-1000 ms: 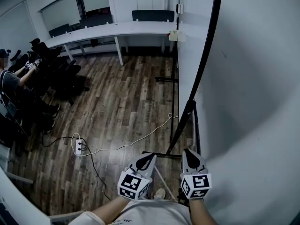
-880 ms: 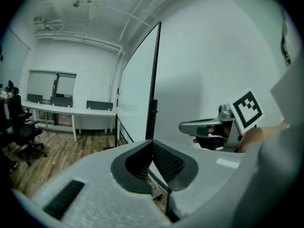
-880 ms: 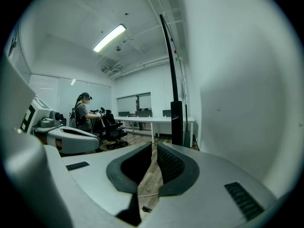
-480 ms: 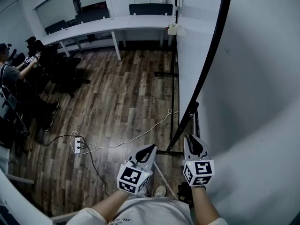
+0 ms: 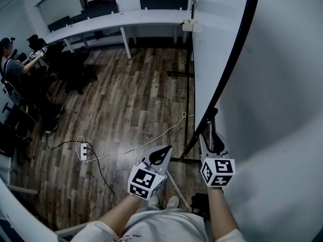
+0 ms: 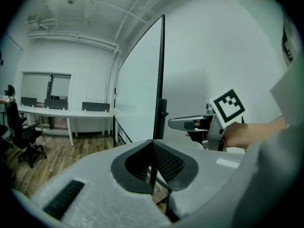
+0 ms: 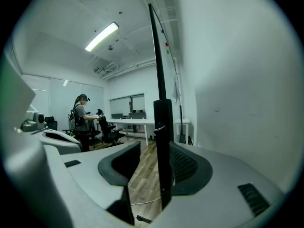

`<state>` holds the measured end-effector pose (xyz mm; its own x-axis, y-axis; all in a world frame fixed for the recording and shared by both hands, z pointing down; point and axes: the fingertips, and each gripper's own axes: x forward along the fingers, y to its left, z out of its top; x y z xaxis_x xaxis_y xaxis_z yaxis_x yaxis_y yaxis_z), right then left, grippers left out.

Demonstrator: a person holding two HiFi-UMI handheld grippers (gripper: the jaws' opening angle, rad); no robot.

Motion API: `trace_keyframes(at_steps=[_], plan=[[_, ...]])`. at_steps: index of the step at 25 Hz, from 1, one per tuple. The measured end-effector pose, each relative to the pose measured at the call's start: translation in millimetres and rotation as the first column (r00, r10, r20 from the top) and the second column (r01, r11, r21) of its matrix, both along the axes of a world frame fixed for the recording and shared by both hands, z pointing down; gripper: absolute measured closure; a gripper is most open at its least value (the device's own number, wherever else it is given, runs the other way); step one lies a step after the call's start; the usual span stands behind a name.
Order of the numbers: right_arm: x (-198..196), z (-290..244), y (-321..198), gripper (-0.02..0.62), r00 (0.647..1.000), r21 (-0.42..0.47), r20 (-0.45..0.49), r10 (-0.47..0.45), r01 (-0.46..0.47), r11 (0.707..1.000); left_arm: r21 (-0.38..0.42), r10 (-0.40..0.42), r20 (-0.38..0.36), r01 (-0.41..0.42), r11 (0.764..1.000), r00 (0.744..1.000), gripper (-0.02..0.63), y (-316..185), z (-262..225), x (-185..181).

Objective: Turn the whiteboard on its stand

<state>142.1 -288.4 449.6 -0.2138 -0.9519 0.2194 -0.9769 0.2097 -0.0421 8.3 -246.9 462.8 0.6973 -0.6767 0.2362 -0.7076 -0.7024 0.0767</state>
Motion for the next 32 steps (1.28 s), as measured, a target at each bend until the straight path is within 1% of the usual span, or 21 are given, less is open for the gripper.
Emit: trace_keyframes(at_steps=[2,6,9,12,15,22,26,29,30,31,32], plan=[[1,3,-9,0.422,1.0,-0.012,0.002,0.003,-0.003,1.0,-0.005,0.022,0.008,-0.021,1.0,1.0,0.595,-2,4,5],[7,7,-29,0.393,1.0,-0.023,0.008,0.023,-0.022,0.999,-0.009,0.029,0.007,-0.029,1.0,1.0,0.595,-10,6,13],[7,10,-41,0.387,1.0,-0.029,0.014,0.026,-0.025,0.999,-0.009,0.035,0.004,-0.035,0.999,0.999,0.595,-14,5,18],[9,14,-53,0.383,1.0,-0.037,0.008,0.026,-0.026,0.999,-0.005,0.05,0.018,-0.05,0.999,0.999,0.595,-13,8,23],[6,18,-63,0.377,1.0,-0.046,0.0,0.024,-0.024,0.999,-0.025,0.045,0.01,-0.045,0.999,0.999,0.595,-11,12,21],[11,15,-84,0.377,0.999,-0.041,-0.006,0.047,-0.047,0.998,-0.042,0.04,0.012,-0.04,0.998,0.999,0.595,-13,14,21],[9,8,-87,0.377,0.997,-0.02,0.004,0.074,-0.074,0.997,-0.047,0.035,0.012,-0.034,0.998,0.999,0.595,-10,14,13],[10,9,-88,0.38,0.996,-0.015,-0.012,0.089,-0.089,0.996,-0.053,0.033,0.0,-0.033,0.998,0.999,0.595,-9,13,12],[10,10,-89,0.389,0.996,-0.014,-0.019,0.09,-0.09,0.996,-0.054,0.033,0.001,-0.033,0.998,0.999,0.595,-9,13,12],[9,10,-89,0.416,0.995,-0.013,-0.028,0.093,-0.093,0.996,-0.054,0.032,0.004,-0.032,0.998,0.999,0.595,-9,14,11],[7,10,-89,0.42,0.995,-0.01,-0.036,0.096,-0.096,0.995,-0.054,0.032,0.005,-0.031,0.998,0.999,0.595,-9,14,9]])
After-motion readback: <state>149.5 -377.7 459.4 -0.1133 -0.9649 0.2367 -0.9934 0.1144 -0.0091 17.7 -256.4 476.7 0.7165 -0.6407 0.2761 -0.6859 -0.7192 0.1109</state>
